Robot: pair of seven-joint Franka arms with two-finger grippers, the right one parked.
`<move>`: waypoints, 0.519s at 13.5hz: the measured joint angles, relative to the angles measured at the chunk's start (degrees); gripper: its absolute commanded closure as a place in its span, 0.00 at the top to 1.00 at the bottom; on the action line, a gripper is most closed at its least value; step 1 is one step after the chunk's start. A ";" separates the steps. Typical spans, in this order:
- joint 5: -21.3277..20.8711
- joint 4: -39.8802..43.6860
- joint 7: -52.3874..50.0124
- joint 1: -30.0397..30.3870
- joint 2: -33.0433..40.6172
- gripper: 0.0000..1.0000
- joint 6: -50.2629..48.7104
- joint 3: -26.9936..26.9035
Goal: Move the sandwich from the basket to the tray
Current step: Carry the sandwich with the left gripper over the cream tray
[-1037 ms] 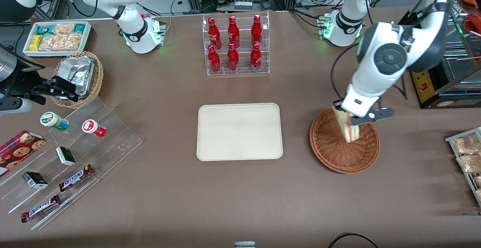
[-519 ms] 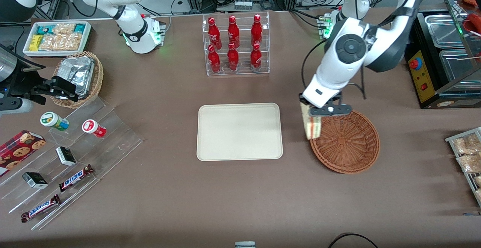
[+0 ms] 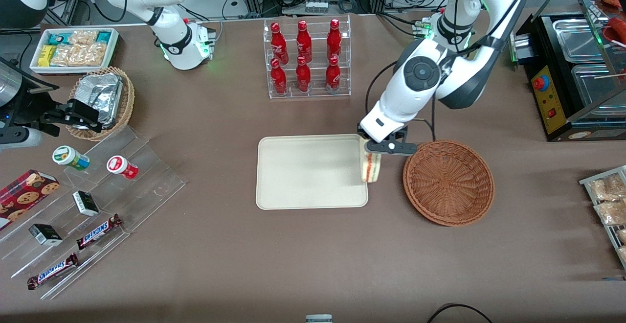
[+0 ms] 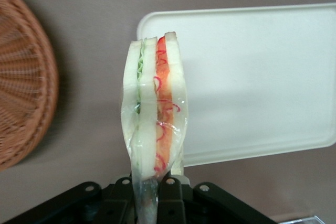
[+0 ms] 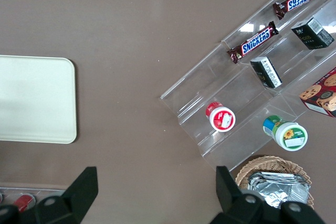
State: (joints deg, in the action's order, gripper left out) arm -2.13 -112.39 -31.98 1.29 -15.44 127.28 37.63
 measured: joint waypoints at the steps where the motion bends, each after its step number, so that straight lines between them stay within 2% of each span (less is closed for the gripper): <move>1: -1.31 0.67 -0.27 -0.02 -1.24 0.00 0.00 0.76; 5: -11.36 4.35 -9.82 -2.25 -7.28 0.00 -2.01 2.80; 7: -14.00 7.26 -12.80 -3.41 -10.63 0.00 -4.23 3.46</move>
State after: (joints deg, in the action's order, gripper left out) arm -16.13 -105.13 -44.77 -2.12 -26.07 123.06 41.08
